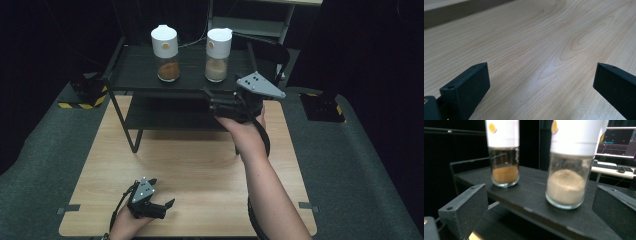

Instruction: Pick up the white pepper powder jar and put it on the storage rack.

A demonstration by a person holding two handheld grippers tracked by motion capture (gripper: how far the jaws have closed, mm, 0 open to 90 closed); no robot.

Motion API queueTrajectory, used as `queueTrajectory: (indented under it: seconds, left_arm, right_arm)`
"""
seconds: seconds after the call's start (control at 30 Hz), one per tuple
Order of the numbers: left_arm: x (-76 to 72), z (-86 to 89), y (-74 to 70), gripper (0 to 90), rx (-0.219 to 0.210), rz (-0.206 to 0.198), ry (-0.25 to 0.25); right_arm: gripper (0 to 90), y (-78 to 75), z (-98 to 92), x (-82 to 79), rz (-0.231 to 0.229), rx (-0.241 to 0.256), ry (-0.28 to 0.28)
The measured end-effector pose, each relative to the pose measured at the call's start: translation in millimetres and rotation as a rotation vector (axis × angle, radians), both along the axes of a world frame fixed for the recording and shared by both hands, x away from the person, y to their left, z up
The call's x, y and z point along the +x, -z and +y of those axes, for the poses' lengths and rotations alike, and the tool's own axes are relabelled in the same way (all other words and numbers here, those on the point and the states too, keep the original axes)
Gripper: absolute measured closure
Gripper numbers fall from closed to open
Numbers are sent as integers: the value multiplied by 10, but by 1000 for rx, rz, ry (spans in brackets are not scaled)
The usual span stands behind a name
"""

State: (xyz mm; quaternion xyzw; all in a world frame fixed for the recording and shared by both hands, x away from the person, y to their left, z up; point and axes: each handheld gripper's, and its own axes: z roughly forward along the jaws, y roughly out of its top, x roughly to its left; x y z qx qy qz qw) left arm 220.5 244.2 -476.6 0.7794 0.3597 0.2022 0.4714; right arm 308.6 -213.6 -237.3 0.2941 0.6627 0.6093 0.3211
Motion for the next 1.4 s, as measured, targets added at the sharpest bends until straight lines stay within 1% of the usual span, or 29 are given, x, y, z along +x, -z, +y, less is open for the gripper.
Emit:
queueTrajectory:
  seconds: [0.07,0.17,0.27,0.53,0.7,1.1,1.2,1.4]
  left_arm:
    - [5,-2,-2,10,2,1,1]
    - [10,-3,-6,10,3,5,1]
    - [6,-6,-5,10,4,2,1]
    - [0,-20,-8,10,10,0,1]
    - [-4,-23,-7,10,12,-3,1]
    - [-10,-27,-5,10,14,-8,0]
    - [-12,-28,-4,10,16,-10,1]
    - [-17,-35,0,10,15,-13,2]
  right_arm:
    - [0,59,-36,-48,-3,-12,-16]
    - [0,140,-79,-95,0,-13,-21]
    - [0,224,-120,-140,18,-28,-21]
    - [0,485,-245,-251,25,-65,-19]
    - [0,657,-329,-298,42,-72,-20]
    - [0,1097,-506,-371,100,-88,-26]
    - [0,1192,-545,-380,113,-91,-28]
    - [1,1334,-598,-382,130,-95,-40]
